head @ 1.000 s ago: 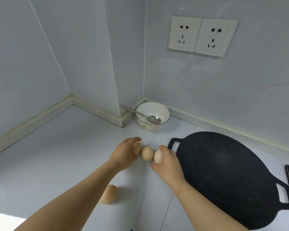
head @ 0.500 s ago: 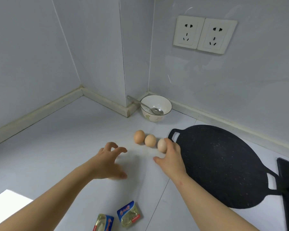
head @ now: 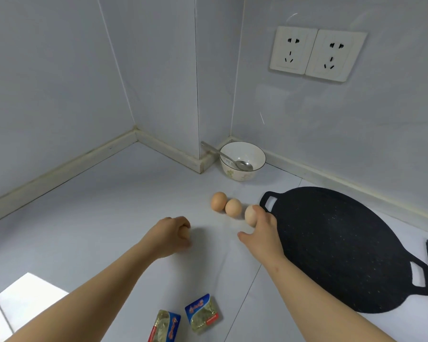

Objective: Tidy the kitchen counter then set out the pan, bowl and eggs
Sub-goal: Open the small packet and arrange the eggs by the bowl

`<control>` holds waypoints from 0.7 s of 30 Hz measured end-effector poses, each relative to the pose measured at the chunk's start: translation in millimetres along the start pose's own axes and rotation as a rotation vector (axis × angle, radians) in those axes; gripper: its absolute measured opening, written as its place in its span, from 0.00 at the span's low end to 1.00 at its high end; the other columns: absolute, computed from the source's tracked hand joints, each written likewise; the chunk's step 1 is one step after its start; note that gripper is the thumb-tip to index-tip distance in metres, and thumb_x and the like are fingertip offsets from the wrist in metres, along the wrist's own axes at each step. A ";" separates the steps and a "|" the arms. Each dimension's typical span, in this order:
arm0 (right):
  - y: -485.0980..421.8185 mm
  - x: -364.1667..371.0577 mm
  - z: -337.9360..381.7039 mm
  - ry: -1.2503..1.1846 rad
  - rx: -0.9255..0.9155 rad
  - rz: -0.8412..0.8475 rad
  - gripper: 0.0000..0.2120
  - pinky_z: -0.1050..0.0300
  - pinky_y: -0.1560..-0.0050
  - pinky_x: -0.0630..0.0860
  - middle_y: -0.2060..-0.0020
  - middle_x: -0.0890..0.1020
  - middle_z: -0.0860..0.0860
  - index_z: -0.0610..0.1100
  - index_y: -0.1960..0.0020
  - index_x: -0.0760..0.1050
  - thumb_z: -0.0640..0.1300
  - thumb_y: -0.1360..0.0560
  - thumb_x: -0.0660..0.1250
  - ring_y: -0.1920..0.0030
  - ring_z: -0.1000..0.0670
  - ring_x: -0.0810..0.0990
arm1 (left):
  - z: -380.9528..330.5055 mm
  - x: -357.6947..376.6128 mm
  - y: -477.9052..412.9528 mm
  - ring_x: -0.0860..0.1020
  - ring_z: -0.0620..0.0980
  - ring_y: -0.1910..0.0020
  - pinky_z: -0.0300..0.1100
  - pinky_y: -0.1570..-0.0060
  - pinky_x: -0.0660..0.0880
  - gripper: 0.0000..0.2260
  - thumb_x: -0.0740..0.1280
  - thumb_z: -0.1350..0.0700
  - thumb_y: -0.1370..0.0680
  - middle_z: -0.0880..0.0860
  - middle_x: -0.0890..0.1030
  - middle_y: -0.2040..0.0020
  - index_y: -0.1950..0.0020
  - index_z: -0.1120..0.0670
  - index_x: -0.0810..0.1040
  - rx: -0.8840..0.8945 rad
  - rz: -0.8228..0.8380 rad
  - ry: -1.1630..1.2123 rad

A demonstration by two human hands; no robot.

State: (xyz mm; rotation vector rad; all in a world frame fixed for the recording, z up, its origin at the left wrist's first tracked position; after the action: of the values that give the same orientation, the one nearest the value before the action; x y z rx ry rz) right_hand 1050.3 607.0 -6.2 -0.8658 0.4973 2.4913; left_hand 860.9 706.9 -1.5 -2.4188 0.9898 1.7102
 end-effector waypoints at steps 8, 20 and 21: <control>-20.7 -2.3 -0.9 -0.008 -0.007 0.001 0.27 0.59 0.50 0.71 0.34 0.62 0.47 0.47 0.31 0.61 0.37 0.27 0.67 0.51 0.52 0.69 | -27.4 -18.4 -61.6 0.72 0.56 0.55 0.43 0.54 0.74 0.19 0.64 0.60 0.26 0.59 0.69 0.40 0.35 0.54 0.70 -0.156 -0.162 0.245; -32.6 -1.5 -1.1 0.042 -0.021 -0.034 0.21 0.58 0.49 0.71 0.38 0.67 0.47 0.44 0.35 0.67 0.31 0.27 0.60 0.50 0.49 0.70 | -47.2 -12.2 -90.2 0.73 0.62 0.44 0.44 0.49 0.73 0.19 0.59 0.61 0.23 0.59 0.63 0.37 0.32 0.53 0.68 -0.107 -0.101 0.167; -32.8 -1.2 -0.6 0.039 -0.024 -0.037 0.21 0.59 0.49 0.70 0.38 0.67 0.47 0.44 0.36 0.67 0.31 0.27 0.60 0.52 0.51 0.69 | -46.5 -12.1 -90.8 0.73 0.62 0.44 0.45 0.49 0.73 0.19 0.59 0.61 0.23 0.59 0.63 0.37 0.32 0.53 0.68 -0.101 -0.103 0.163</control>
State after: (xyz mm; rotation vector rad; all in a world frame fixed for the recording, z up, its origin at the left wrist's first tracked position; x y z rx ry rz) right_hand 1068.7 633.7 -11.9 -0.9268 0.4606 2.4555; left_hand 943.1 768.5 -2.8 -2.6576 0.7948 1.5894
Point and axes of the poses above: each hand's wrist, its own y-axis away from the middle knuckle, its own x-axis out of the palm, z = x × y, the point moved 2 cm from there along -y, towards the middle knuckle
